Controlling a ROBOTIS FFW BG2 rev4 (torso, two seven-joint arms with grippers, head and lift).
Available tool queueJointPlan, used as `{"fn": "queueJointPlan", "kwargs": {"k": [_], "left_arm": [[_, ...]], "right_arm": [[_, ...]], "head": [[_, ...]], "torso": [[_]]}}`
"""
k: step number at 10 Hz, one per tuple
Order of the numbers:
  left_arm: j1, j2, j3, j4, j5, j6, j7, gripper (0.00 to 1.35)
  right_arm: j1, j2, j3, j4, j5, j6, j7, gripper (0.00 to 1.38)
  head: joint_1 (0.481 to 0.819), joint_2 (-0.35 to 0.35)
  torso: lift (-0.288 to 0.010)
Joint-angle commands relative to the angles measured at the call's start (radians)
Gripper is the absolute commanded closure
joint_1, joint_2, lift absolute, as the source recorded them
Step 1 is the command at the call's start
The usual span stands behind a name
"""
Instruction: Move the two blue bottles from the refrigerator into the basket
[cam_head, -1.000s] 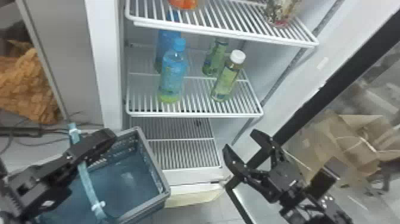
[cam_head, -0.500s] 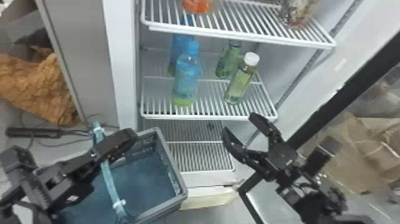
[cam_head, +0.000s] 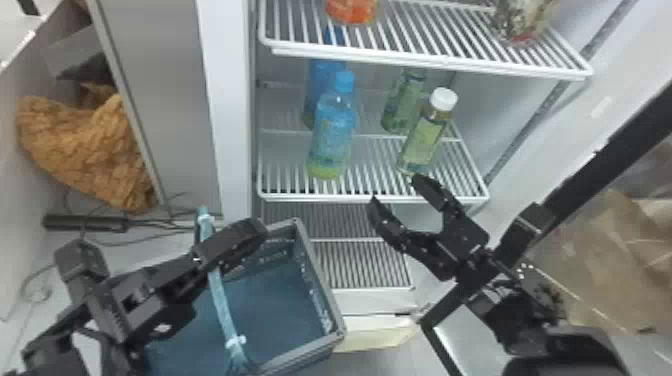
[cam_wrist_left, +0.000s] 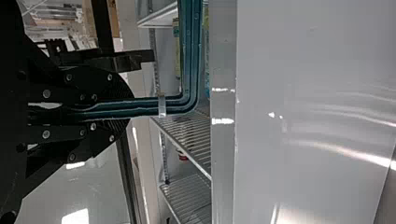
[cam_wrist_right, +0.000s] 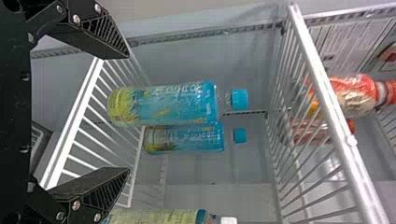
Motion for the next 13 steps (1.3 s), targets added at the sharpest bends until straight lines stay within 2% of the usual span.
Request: {"fn": "queueJointPlan", "kwargs": {"k": [1,7,13], "left_arm": [[0.0,0.0,-0.005,0.002,0.001,0.002,0.0,1.2],[-0.005,0.0,-0.011,0.009,0.001,0.004,0.001,1.2],[-0.008,0.003,-0.015,0.009,0.001,0.004,0.001,1.2]], "right_arm": [[-0.055,-0.006,0.013,0.061,-0.004,0.0,0.0,0.2],[-0.246,-0.027,0.145,0.24,-0.004,-0.002,-0.018,0.19],[-0.406,-0.03,0.255,0.38,0.008,-0.01,-0.075,0.18]], "head": [[0.695,-0.212],[0.695,-0.168],[0.695,-0.11]], "torso": [[-0.22],[-0.22],[-0.22]]}}
